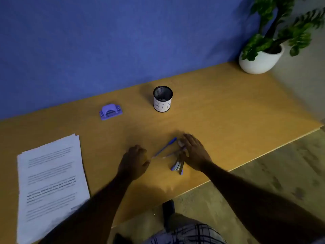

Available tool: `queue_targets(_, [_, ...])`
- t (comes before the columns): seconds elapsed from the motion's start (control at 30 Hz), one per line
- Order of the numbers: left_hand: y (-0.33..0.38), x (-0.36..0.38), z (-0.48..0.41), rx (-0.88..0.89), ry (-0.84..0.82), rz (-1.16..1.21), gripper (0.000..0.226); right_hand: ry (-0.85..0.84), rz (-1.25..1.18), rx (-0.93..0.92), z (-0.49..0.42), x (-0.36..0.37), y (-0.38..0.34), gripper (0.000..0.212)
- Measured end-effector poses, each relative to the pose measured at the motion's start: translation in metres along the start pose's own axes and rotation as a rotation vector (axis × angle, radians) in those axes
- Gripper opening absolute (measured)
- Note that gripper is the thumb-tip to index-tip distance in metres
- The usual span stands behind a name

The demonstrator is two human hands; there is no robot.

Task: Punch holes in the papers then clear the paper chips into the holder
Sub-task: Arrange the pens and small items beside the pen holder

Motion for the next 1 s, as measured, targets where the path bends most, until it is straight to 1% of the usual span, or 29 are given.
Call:
queue_targets(0.1, [0.016,-0.001,-0.014,0.024,0.053,-0.005,0.035,0.174,0.013,-0.110,-0.009,-0.023,0.000,0.041])
queue_targets(0.17, [0.029,-0.005,-0.025,0.031,0.062,0.017,0.030,0.197,0.028,-0.157,-0.017,-0.036,0.001,0.032])
queue_targets(0.23, [0.040,-0.006,-0.038,0.028,0.060,0.049,0.026,0.163,0.045,-0.215,-0.023,-0.042,0.001,0.030])
queue_targets(0.4, [0.056,-0.010,-0.060,0.005,0.042,0.109,0.016,-0.014,0.084,-0.317,-0.033,-0.039,0.008,0.034])
queue_targets(0.5, [0.056,-0.006,-0.065,-0.014,0.005,0.113,0.015,-0.086,0.090,-0.301,-0.039,-0.036,0.011,0.035])
queue_targets(0.6, [0.056,-0.001,-0.069,-0.007,-0.003,0.112,0.017,-0.090,0.121,-0.266,-0.044,-0.034,0.013,0.035])
queue_targets(0.7, [0.054,0.000,-0.070,-0.013,0.001,0.156,0.020,-0.086,0.133,-0.241,-0.048,-0.034,0.011,0.029])
queue_targets(0.73, [0.051,-0.002,-0.071,-0.030,0.020,0.202,0.019,-0.073,0.090,-0.224,-0.050,-0.037,0.010,0.026])
queue_targets(0.8, [0.040,-0.008,-0.070,-0.095,0.069,0.342,0.019,-0.017,-0.138,-0.131,-0.055,-0.046,0.007,0.020])
queue_targets(0.87, [0.028,-0.015,-0.069,-0.169,0.127,0.505,0.021,0.044,-0.520,-0.006,-0.061,-0.049,0.003,0.008])
queue_targets(0.93, [0.020,-0.020,-0.068,-0.207,0.181,0.656,0.020,0.038,-0.973,0.129,-0.067,-0.035,-0.010,0.005])
queue_targets(0.97, [0.017,-0.021,-0.069,-0.210,0.193,0.704,0.018,0.030,-1.151,0.189,-0.071,-0.027,-0.018,0.004])
queue_targets(1.0, [0.016,-0.022,-0.070,-0.211,0.193,0.731,0.017,0.024,-1.260,0.230,-0.076,-0.021,-0.027,0.007])
Point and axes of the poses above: each hand's wrist, its own z-axis away from the middle knuckle, its own x-axis out of the palm, y = z × x, the point moved 8 cm from there along -z, towards the middle knuckle, and after that the axes turned 9 degrees about -y, right-handed, at the moved point
